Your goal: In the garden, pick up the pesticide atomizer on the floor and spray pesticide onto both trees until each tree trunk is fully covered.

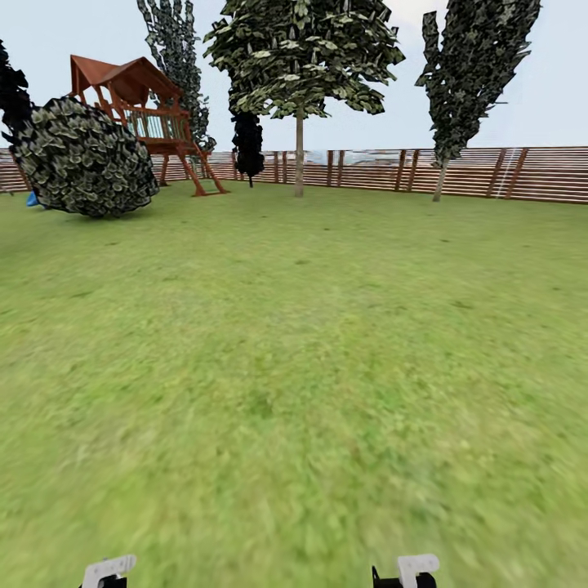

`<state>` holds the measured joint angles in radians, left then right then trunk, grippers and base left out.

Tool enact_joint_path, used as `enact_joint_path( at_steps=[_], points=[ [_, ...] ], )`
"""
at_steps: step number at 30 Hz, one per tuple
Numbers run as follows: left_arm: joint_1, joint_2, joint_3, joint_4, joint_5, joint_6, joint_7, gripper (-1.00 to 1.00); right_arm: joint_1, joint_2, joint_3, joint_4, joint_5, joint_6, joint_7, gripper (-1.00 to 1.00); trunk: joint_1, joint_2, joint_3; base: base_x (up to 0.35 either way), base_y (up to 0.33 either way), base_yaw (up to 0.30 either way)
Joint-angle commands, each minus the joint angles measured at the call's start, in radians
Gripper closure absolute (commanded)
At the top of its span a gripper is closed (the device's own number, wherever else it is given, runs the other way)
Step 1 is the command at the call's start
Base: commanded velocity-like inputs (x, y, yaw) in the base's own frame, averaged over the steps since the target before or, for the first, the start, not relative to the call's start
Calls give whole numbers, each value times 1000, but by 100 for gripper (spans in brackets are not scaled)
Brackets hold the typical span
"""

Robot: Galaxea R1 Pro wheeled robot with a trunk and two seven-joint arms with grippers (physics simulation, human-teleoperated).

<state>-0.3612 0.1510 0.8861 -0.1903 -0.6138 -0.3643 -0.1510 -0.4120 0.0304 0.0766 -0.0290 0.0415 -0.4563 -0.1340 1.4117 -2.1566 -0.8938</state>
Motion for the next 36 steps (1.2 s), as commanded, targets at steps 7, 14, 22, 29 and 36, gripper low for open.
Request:
enact_joint_path(
  at_steps=[7, 14, 22, 29, 36],
  points=[
    [-1, -1, 12, 23, -3, -4, -7, 100, -1, 0, 8, 1, 5, -1, -10, -100, 0, 0, -1, 339, 0, 0],
    [-1, -1, 11, 22, -8, -4, -9, 100, -1, 0, 8, 1, 5, -1, -10, -100, 0, 0, -1, 339, 0, 0],
    [-1, -1, 8, 23, -16, -4, -9, 100, -1, 0, 8, 1, 5, -1, -10, -100, 0, 0, -1, 339, 0, 0],
    [-1, -2, 6, 23, -17, -4, -9, 100, -1, 0, 8, 1, 5, -1, -10, -100, 0, 0, -1, 339, 0, 0],
    [-1, -2, 4, 23, -14, -5, -11, 100, -1, 0, 8, 1, 5, -1, -10, -100, 0, 0, -1, 339, 0, 0]
  ],
)
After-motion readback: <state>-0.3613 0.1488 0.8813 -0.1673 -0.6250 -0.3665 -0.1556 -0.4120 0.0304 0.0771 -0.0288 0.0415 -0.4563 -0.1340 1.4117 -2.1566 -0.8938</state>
